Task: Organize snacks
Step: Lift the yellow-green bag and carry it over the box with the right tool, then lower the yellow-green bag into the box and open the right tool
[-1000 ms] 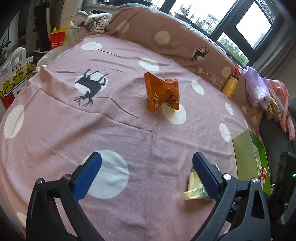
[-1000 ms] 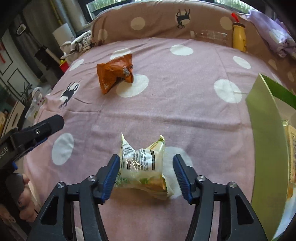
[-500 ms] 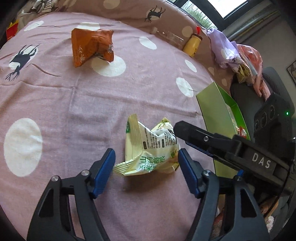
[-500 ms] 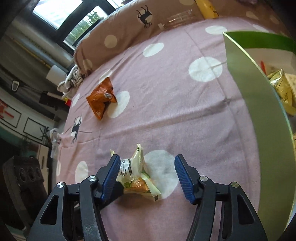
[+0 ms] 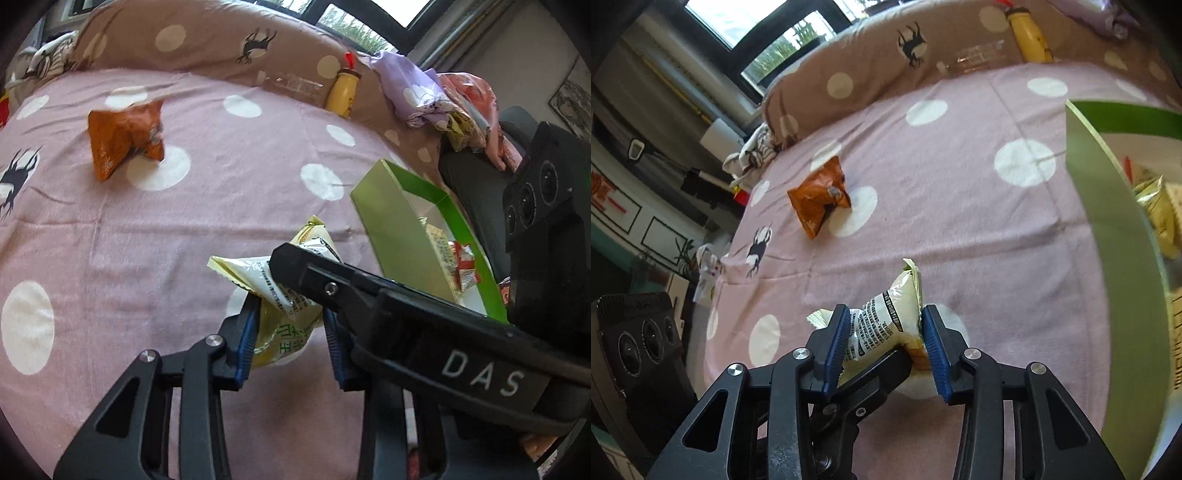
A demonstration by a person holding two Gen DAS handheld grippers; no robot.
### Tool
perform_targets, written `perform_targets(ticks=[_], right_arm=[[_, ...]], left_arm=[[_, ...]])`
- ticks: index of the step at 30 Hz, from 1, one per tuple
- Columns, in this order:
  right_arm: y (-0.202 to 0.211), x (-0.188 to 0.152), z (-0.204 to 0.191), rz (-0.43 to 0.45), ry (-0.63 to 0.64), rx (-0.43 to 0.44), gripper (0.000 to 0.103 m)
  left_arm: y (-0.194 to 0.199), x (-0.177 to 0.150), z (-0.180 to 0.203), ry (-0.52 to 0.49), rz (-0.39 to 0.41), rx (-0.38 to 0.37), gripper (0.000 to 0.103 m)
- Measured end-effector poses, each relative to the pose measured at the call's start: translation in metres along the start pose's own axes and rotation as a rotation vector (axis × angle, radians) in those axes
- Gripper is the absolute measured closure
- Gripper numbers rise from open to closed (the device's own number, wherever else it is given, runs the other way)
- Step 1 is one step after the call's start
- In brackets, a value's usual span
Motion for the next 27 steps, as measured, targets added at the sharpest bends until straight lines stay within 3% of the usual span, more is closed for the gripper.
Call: perform_targets(ticks=[8, 14, 20, 27], right_arm=[[0.099, 0.042, 0.042, 0.282, -0.048, -0.042, 0.059], [0.143, 0.057, 0.103, 0.41, -0.165, -0.067, 0.059], [0.148, 0.065, 0.151, 0.438, -0.287, -0.069, 0.059], [0.138, 0.066, 0.183, 0.414, -0.377, -0.095, 0.059]], left_arm=[[0.005, 0.044, 0.097, -0.219, 0.132, -0.099, 0.071], [-0.03, 0.065, 0.156, -0.346, 0.11, -0.174, 0.07], [-0.067, 0.071, 0.183, -0.396, 0.047, -0.224, 0.072], [-0.096, 0.07, 0.195, -0.413, -0.022, -0.224, 0.073]])
Point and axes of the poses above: each gripper's, at about its wrist camera, not at the fingertips, and y roughly against the way its jaws point, z to its right, x to its top, the point moved 9 cm from there along -y, roughly the way its jaws point, and after that the axes turned 5 degrees about -z, right-handed, at the moved point
